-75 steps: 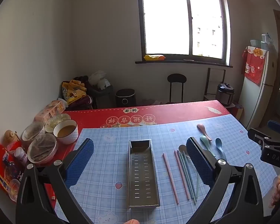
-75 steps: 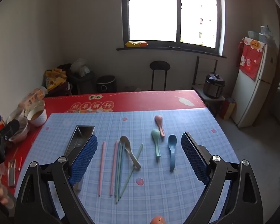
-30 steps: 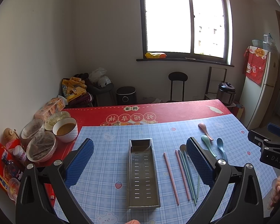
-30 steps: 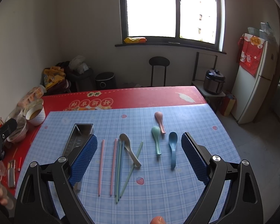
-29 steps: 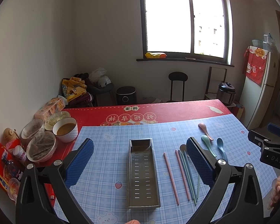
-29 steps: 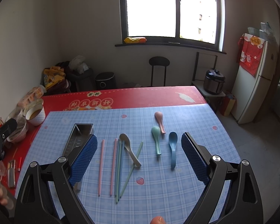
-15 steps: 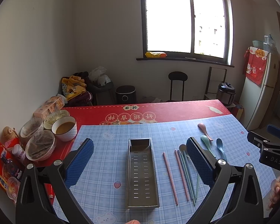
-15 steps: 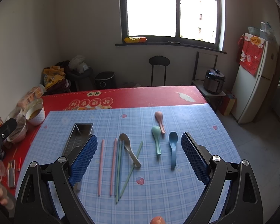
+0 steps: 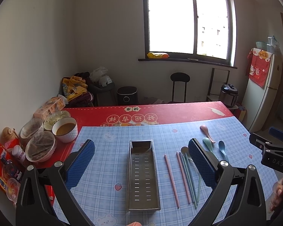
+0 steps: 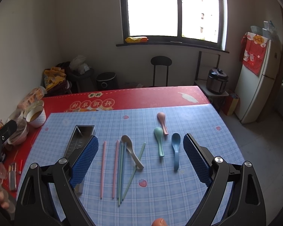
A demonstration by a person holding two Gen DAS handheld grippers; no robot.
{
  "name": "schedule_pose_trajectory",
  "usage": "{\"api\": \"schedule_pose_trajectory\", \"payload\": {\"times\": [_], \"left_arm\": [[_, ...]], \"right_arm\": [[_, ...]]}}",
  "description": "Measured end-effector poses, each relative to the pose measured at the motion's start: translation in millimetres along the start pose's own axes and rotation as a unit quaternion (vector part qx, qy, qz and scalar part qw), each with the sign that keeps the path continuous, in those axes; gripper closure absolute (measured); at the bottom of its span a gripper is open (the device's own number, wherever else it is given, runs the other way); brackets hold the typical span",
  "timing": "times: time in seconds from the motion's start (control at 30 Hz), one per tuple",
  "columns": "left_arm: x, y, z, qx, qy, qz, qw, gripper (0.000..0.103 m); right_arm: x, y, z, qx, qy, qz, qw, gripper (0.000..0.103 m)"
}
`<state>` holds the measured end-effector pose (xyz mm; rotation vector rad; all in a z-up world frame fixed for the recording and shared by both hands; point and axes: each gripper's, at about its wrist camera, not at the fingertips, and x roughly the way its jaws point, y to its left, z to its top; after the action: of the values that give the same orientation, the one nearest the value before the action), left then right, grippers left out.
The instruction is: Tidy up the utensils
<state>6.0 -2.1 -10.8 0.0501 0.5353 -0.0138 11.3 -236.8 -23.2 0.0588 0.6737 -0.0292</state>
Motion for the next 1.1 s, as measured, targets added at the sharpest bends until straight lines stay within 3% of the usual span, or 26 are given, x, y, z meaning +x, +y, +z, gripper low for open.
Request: {"api": "schedule_pose_trajectory", "payload": {"times": [0.7, 1.0, 1.1], "left_arm": [[10.6, 4.9, 9.4, -0.011, 0.012, -0.010, 0.9998, 0.006], [21.7, 2.1, 8.2, -0.006, 0.035, -0.050, 0.9981, 0.006], [30.8, -2.5, 6.1, 0.002, 0.049, -0.073, 0.9961, 0.016]], "right_arm": [[8.0, -9.2, 5.3, 0.017, 0.016, 0.016, 1.000, 0.015], [11.9, -28.4, 8.6, 0.037, 0.008, 0.042, 0.998, 0.015], [19.5, -40.4, 6.6, 0.036, 0.005, 0.041, 0.999, 0.015]]}}
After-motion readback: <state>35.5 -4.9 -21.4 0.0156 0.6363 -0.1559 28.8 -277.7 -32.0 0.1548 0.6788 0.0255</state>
